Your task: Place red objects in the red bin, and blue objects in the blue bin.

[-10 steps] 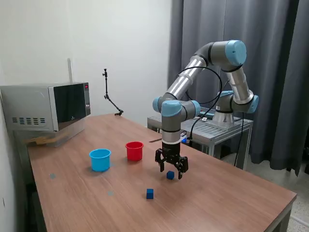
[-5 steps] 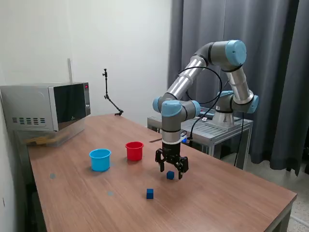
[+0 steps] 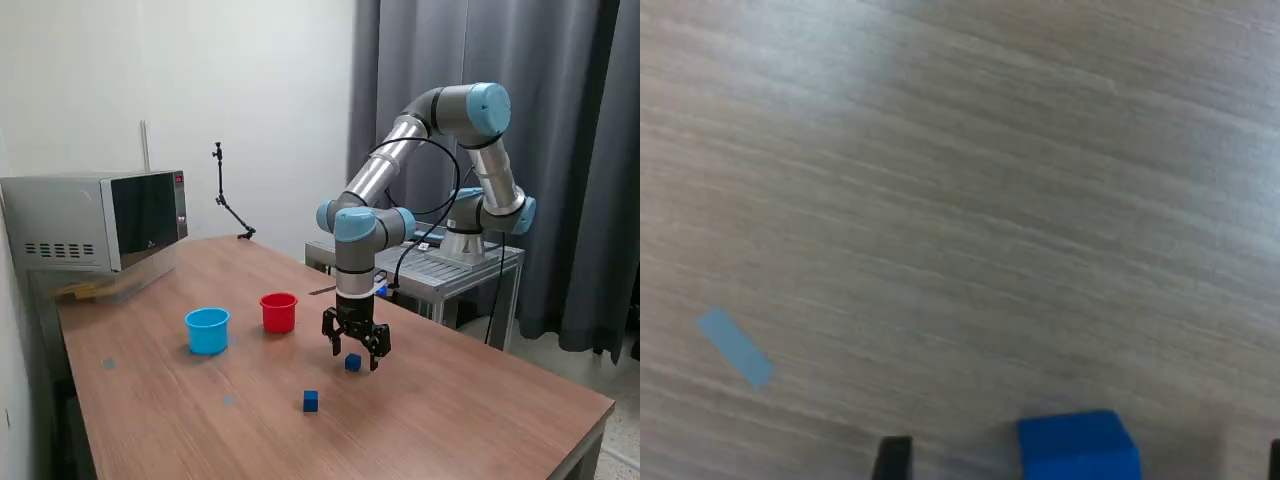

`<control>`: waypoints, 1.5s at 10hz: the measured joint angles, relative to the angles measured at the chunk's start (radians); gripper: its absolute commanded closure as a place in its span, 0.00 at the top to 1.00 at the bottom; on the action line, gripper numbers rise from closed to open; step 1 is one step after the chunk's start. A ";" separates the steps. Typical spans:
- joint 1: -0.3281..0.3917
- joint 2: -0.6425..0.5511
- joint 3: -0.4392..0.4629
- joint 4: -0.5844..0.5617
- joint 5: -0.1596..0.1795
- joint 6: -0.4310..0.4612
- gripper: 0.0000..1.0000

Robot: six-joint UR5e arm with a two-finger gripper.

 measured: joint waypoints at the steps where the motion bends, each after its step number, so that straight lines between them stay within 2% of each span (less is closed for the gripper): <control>1: 0.000 0.000 0.000 0.000 0.000 0.000 0.00; 12: -0.001 -0.027 -0.017 0.001 -0.003 -0.001 0.00; 15: -0.009 -0.087 -0.054 0.004 -0.026 -0.006 0.00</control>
